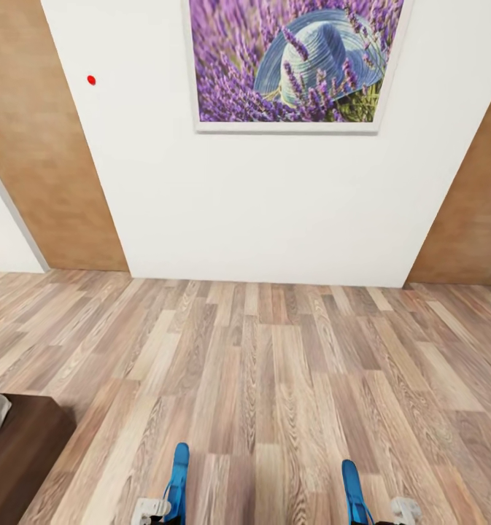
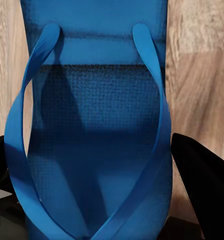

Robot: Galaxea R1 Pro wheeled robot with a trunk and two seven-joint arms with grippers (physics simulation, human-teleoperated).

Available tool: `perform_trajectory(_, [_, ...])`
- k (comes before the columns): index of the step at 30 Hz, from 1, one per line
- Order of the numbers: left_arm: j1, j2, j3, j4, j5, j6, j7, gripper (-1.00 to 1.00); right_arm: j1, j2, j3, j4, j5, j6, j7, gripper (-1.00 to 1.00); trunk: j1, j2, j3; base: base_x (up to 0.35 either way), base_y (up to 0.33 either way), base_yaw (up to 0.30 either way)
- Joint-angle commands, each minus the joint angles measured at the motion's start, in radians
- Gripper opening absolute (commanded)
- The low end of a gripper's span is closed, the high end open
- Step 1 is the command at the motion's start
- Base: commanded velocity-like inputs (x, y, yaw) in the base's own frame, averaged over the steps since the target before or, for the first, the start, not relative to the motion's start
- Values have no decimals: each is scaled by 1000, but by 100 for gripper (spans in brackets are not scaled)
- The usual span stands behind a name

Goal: In the bedroom, move the book from the bed onto either nightstand, and place the two sandals side by side next to the bed.

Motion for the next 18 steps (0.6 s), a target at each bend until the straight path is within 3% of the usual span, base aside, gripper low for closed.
perform_trajectory(1, [-1,0,2,1,2,-3,-4,-100,0,0,-9,-1,7,6,4,-100,0,0,-1,328,0,0])
perform_trajectory(18, [-1,-1,0,1,2,-3,-4,-100,0,0,-10,0,7,6,4,-100,0,0,-1,328,0,0])
